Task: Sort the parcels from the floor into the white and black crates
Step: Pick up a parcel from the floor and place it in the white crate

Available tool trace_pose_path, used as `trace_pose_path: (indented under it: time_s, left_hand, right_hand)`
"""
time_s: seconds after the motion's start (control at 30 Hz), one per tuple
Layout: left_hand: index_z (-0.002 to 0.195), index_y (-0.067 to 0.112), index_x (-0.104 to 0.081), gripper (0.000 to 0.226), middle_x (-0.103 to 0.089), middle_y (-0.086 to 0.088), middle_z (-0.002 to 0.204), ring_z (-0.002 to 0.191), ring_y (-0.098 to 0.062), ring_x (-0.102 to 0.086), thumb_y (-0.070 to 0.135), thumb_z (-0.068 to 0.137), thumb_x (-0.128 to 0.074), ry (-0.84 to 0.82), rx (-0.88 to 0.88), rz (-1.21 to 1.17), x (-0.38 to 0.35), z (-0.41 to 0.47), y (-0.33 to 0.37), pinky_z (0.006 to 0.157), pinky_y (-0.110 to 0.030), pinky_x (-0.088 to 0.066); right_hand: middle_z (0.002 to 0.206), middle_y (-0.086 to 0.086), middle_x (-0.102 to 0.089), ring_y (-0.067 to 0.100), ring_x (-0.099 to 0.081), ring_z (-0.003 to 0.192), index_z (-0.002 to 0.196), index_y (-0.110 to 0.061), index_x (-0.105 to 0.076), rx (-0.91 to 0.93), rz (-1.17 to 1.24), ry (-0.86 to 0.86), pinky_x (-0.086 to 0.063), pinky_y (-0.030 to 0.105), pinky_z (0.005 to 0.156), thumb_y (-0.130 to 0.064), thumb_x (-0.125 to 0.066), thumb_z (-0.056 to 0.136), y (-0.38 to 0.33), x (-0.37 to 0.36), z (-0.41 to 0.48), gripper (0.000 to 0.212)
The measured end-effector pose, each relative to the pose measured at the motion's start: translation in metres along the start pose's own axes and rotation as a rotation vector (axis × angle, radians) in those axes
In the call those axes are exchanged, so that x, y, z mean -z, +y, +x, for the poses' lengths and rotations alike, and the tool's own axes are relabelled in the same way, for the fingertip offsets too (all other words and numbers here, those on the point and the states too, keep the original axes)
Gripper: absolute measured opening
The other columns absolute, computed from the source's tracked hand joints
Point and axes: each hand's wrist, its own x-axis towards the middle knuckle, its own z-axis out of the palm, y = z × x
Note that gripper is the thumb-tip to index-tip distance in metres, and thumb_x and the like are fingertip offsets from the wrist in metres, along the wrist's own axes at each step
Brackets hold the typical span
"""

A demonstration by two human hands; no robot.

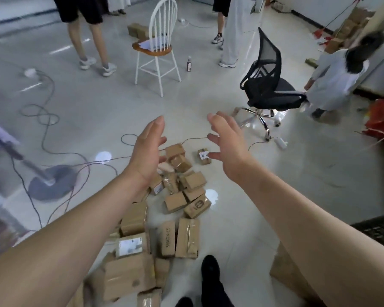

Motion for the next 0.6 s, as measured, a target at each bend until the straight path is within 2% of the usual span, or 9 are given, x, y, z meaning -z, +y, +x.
trace_pose_path:
  time_s: [0.07, 0.13, 0.27, 0.4, 0.5, 0.53, 0.6]
  left_hand:
    - [0.142, 0.039, -0.046, 0.094, -0.05, 0.017, 0.14, 0.121, -0.005, -0.055, 0.084, 0.06, -0.038, 0.061, 0.025, -0.002, 0.016, 0.005, -0.011, 0.094, -0.042, -0.051]
    - [0.143, 0.039, -0.045, 0.094, -0.05, 0.017, 0.139, 0.121, -0.005, -0.054, 0.084, 0.061, -0.038, 0.124, 0.057, -0.003, 0.03, 0.01, -0.023, 0.093, -0.041, -0.051]
    - [0.143, 0.035, -0.048, 0.073, -0.052, 0.017, 0.135, 0.124, -0.008, -0.054, 0.072, 0.081, -0.041, 0.27, 0.15, -0.033, 0.052, 0.021, -0.053, 0.089, -0.039, -0.052]
    - [0.148, 0.034, -0.043, 0.056, -0.049, 0.014, 0.14, 0.124, -0.009, -0.053, 0.062, 0.1, -0.036, 0.379, 0.216, -0.034, 0.061, 0.033, -0.087, 0.088, -0.038, -0.052]
    - [0.146, 0.034, -0.044, 0.063, -0.051, 0.014, 0.136, 0.124, -0.012, -0.053, 0.067, 0.093, -0.038, 0.47, 0.283, -0.062, 0.06, 0.041, -0.111, 0.095, -0.044, -0.051]
    - [0.145, 0.034, -0.045, 0.064, -0.052, 0.016, 0.133, 0.125, -0.013, -0.053, 0.068, 0.091, -0.038, 0.486, 0.31, -0.071, 0.058, 0.044, -0.118, 0.096, -0.045, -0.051]
    - [0.139, 0.037, -0.049, 0.05, -0.055, 0.019, 0.124, 0.124, -0.013, -0.054, 0.063, 0.098, -0.037, 0.516, 0.369, -0.101, 0.053, 0.052, -0.138, 0.096, -0.046, -0.051]
  right_hand:
    - [0.146, -0.002, -0.052, 0.02, -0.054, 0.13, 0.148, -0.036, -0.046, -0.031, -0.015, -0.06, -0.05, 0.041, 0.092, -0.059, -0.063, 0.07, 0.011, -0.017, 0.014, 0.084]
    - [0.144, -0.002, -0.054, 0.019, -0.054, 0.129, 0.148, -0.036, -0.045, -0.059, -0.041, -0.118, -0.05, 0.045, 0.1, -0.059, -0.065, 0.07, 0.024, -0.033, 0.031, 0.084]
    - [0.14, -0.002, -0.058, 0.023, -0.056, 0.13, 0.145, -0.039, -0.047, -0.116, -0.073, -0.22, -0.045, 0.057, 0.11, -0.066, -0.071, 0.063, 0.051, -0.059, 0.065, 0.089]
    - [0.137, 0.0, -0.061, 0.023, -0.058, 0.129, 0.143, -0.04, -0.049, -0.176, -0.116, -0.331, -0.044, 0.051, 0.11, -0.068, -0.071, 0.061, 0.081, -0.074, 0.1, 0.089]
    - [0.113, -0.005, -0.065, 0.02, -0.06, 0.112, 0.141, -0.031, -0.054, -0.206, -0.174, -0.404, -0.048, 0.049, 0.103, -0.065, -0.071, 0.064, 0.103, -0.075, 0.122, 0.086]
    - [0.113, -0.007, -0.065, 0.017, -0.06, 0.111, 0.14, -0.029, -0.054, -0.209, -0.199, -0.42, -0.049, 0.05, 0.104, -0.063, -0.072, 0.066, 0.111, -0.074, 0.129, 0.084]
    - [0.127, -0.005, -0.065, 0.014, -0.061, 0.117, 0.143, -0.028, -0.052, -0.218, -0.254, -0.44, -0.049, 0.05, 0.107, -0.057, -0.073, 0.076, 0.129, -0.073, 0.142, 0.076]
